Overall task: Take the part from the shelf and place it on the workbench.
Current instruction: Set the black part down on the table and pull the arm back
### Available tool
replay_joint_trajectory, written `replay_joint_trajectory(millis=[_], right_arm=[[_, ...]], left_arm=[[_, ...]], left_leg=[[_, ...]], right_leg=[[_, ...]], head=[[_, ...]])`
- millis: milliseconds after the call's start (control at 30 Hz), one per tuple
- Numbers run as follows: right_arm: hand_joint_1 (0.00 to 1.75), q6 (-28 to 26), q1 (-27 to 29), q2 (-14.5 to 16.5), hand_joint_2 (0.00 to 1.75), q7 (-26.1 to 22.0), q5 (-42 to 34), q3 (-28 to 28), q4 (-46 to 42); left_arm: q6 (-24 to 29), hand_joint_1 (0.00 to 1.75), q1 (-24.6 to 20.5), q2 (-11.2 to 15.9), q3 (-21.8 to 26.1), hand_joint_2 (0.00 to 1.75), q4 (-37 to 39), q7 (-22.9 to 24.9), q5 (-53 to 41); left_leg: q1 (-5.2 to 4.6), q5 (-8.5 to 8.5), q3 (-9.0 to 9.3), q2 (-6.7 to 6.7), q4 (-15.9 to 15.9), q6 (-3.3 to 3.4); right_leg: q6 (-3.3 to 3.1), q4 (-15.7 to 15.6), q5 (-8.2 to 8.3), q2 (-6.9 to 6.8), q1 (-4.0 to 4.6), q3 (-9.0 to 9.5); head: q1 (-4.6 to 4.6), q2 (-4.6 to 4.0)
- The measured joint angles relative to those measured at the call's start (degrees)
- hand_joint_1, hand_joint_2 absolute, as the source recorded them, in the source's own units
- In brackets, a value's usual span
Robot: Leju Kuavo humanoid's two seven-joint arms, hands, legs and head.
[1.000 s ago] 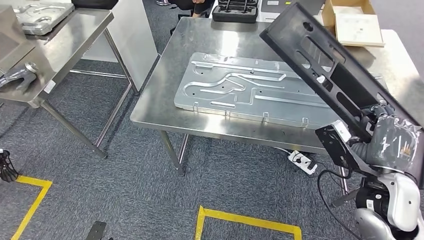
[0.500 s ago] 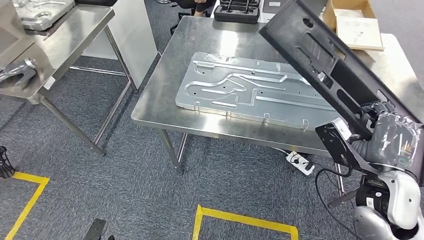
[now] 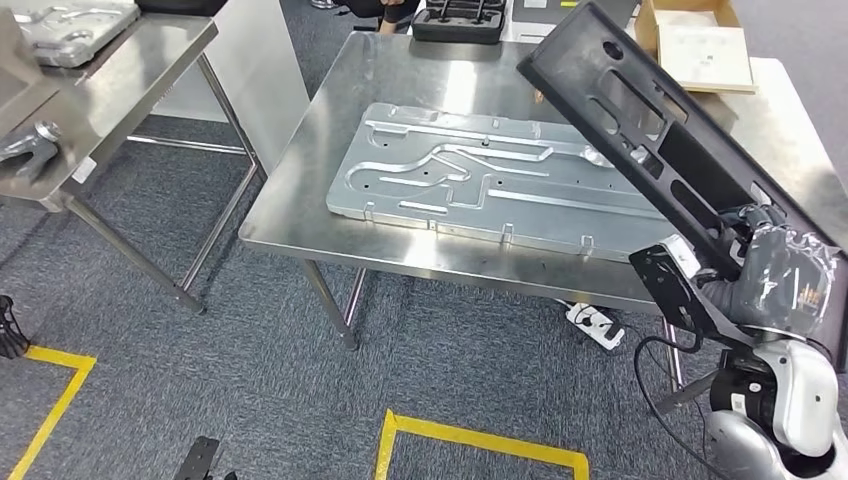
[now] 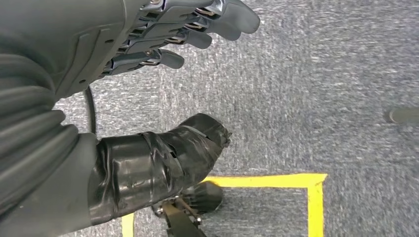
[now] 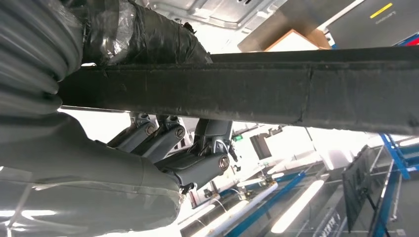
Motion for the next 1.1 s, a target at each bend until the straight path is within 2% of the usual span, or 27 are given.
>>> replay_joint_trajectory(millis=[67, 100, 133, 167, 233, 267, 300, 333, 433, 467, 500, 600, 633, 667, 733, 767, 833, 900, 967, 1033, 1100], right_arm=[[1.75, 0.01, 0.01, 0.0, 1.75, 0.0, 0.0, 0.01, 0.01], [1.75, 0.02, 0.03, 0.0, 1.75, 0.0, 0.0, 0.02, 0.02], [1.75, 0.04, 0.05, 0.0, 1.75, 0.0, 0.0, 0.02, 0.03], [1.75, 0.11, 0.05, 0.0, 1.75, 0.0, 0.0, 0.02, 0.03], [1.75, 0.43, 0.03, 0.0, 1.75, 0.0, 0.0, 0.02, 0.04], [1.75, 0.64, 0.02, 0.0, 1.75, 0.0, 0.0, 0.02, 0.07], [1.75, 0.84, 0.01, 0.0, 1.75, 0.0, -0.01, 0.02, 0.15], [1.75, 1.06, 0.01, 0.0, 1.75, 0.0, -0.04, 0.03, 0.28], [1.75, 1.58, 0.01, -0.03, 1.75, 0.0, -0.13, 0.09, 0.86], [1.75, 1.65, -0.07, -0.06, 1.75, 0.0, -0.13, 0.11, 1.04], [1.75, 1.72, -0.22, -0.09, 1.75, 0.0, -0.13, 0.13, 1.21], [1.75, 2.31, -0.53, -0.13, 1.75, 0.0, -0.13, 0.28, 1.85], [1.75, 2.57, -0.51, -0.13, 1.75, 0.0, -0.11, 0.37, 2.14], [1.75, 2.8, -0.51, -0.13, 1.75, 0.0, -0.1, 0.45, 2.43], [1.75, 3.14, -0.66, -0.13, 1.75, 0.0, -0.06, 0.61, 2.94], [1.75, 3.3, -0.8, -0.13, 1.75, 0.0, -0.04, 0.69, 3.16], [1.75, 3.57, -1.04, -0.12, 1.75, 0.0, -0.02, 0.8, 3.54], [1.75, 3.73, -1.11, -0.11, 1.75, 0.0, -0.01, 0.91, 3.95], [1.75, 3.87, -1.15, -0.11, 1.75, 0.0, 0.01, 1.01, 4.26], [1.75, 3.98, -1.22, -0.11, 1.75, -0.01, 0.02, 1.06, 4.43], [1.75, 4.2, -1.24, -0.11, 1.75, -0.02, 0.04, 1.13, 4.7]], left_arm=[[0.0, 0.0, -0.02, -0.11, 0.0, 1.75, -0.01, 0.02, -0.01], [0.0, 0.0, 0.02, -0.18, 0.0, 1.75, 0.0, 0.03, -0.01], [0.0, 0.0, 0.07, -0.23, 0.0, 1.75, 0.01, 0.04, -0.01], [0.0, 0.0, 0.11, -0.27, 0.0, 1.75, 0.01, 0.05, -0.02], [0.0, 0.0, 0.09, -0.27, 0.0, 1.75, 0.01, 0.07, -0.07], [0.0, 0.0, 0.04, -0.24, 0.0, 1.75, 0.01, 0.09, -0.1], [0.0, 0.0, -0.02, -0.19, 0.0, 1.75, 0.01, 0.12, -0.14], [0.0, 0.0, -0.06, -0.14, 0.0, 1.75, 0.02, 0.16, -0.17], [0.0, 0.0, -0.04, -0.11, 0.0, 1.75, 0.02, 0.31, -0.29], [0.0, 0.0, -0.05, -0.14, 0.0, 1.75, 0.02, 0.35, -0.34], [0.0, 0.0, -0.09, -0.16, 0.0, 1.75, 0.02, 0.41, -0.39], [0.0, 0.0, -0.24, -0.25, 0.0, 1.75, 0.02, 0.58, -0.66], [0.0, 0.0, -0.24, -0.3, 0.0, 1.75, 0.02, 0.64, -0.77], [-0.01, 0.0, -0.23, -0.35, 0.0, 1.75, 0.02, 0.69, -0.85], [-0.02, 0.0, -0.24, -0.43, 0.0, 1.75, 0.02, 0.75, -0.94], [-0.02, 0.0, -0.28, -0.44, 0.0, 1.75, 0.02, 0.79, -0.97], [-0.02, 0.0, -0.37, -0.43, 0.0, 1.75, 0.02, 0.9, -1.06], [-0.02, 0.0, -0.46, -0.42, 0.0, 1.75, 0.02, 1.04, -1.21], [-0.03, 0.0, -0.52, -0.43, 0.0, 1.75, 0.02, 1.17, -1.3], [-0.05, 0.0, -0.62, -0.45, 0.0, 1.75, 0.02, 1.22, -1.3], [-0.11, 0.0, -0.65, -0.5, 0.0, 1.75, 0.02, 1.27, -1.31]], left_leg=[[-0.02, -3.22, -3.38, 0.06, 7.2, 0.02], [-0.06, -4.11, -4.92, 0.05, 10.24, 0.19], [-0.17, -4.02, -5.7, 0.05, 11.62, 0.48], [-0.37, -2.88, -5.42, 0.04, 10.78, 0.89], [-1.09, 0.89, -2.34, 0.02, 3.96, 1.92], [-1.48, 2.15, -0.62, 0.01, 0.38, 2.37], [-1.83, 2.85, 0.62, -0.01, -2.26, 2.68], [-2.09, 2.92, 1.22, -0.04, -3.61, 2.84], [-2.06, 3.51, 1.99, 0.01, -5.36, 2.96], [-1.89, 3.88, 2.38, 0.08, -6.14, 3.08], [-1.71, 4.22, 2.74, 0.16, -6.83, 3.18], [-1.62, 4.42, 2.95, 0.22, -7.21, 3.41], [-1.59, 4.37, 2.94, 0.21, -7.13, 3.37], [-1.5, 4.27, 2.94, 0.19, -7.0, 3.28], [-1.19, 3.81, 2.9, 0.14, -6.31, 2.81], [-1.15, 3.47, 2.75, 0.1, -5.76, 2.45], [-1.16, 2.97, 2.36, 0.04, -4.93, 1.85], [-1.17, 2.92, 2.12, 0.0, -4.77, 1.43], [-1.01, 2.26, 1.63, 0.05, -3.77, 0.91], [-0.84, -0.21, -0.58, 0.09, 0.78, 0.38], [-0.76, -3.05, -4.33, 0.1, 7.99, 0.11]], right_leg=[[-0.36, 0.0, -0.03, -0.05, 0.4, 0.01], [-0.48, 0.0, -0.05, -0.06, 0.66, 0.01], [-0.59, 0.0, -0.09, -0.05, 0.91, 0.04], [-0.66, 0.0, -0.12, -0.02, 1.1, 0.1], [-0.74, -0.03, -0.17, 0.03, 1.25, 0.28], [-0.73, -0.06, -0.18, 0.05, 1.3, 0.29], [-0.65, -0.14, -0.14, 0.06, 1.27, 0.25], [-0.5, -0.27, -0.06, 0.06, 1.21, 0.19], [0.23, -0.72, 0.11, 0.05, 1.16, 0.22], [0.46, -0.11, -0.42, 0.0, 1.2, -0.01], [0.66, 1.58, -1.51, -0.05, 1.24, -0.75], [1.26, 10.71, -5.55, -0.15, 0.92, -5.07], [1.51, 12.35, -5.65, -0.16, 0.73, -5.95], [1.77, 12.01, -4.73, -0.18, 0.53, -5.9], [2.32, 6.06, -1.26, -0.27, 0.1, -3.12], [2.46, 2.72, -0.14, -0.28, 0.07, -1.49], [1.84, -0.67, 0.38, -0.16, 0.2, 0.21], [0.7, -0.78, 0.36, -0.01, 0.44, 0.24], [0.0, -0.91, 0.47, -0.01, 0.46, 0.25], [-0.47, -1.0, 0.49, -0.05, 0.46, 0.33], [-0.75, -0.99, 0.39, -0.08, 0.65, 0.35]], head=[[0.01, 0.0], [0.02, 0.0], [0.03, 0.0], [0.03, 0.0], [0.04, 0.0], [0.05, 0.0], [0.04, 0.0], [0.04, 0.0], [0.08, 0.0], [0.11, 0.0], [0.14, 0.0], [0.17, 0.0], [0.16, 0.0], [0.16, 0.0], [0.17, 0.0], [0.2, 0.0], [0.15, 0.0], [0.09, 0.0], [0.05, 0.0], [-0.05, 0.0], [-0.08, 0.0]])
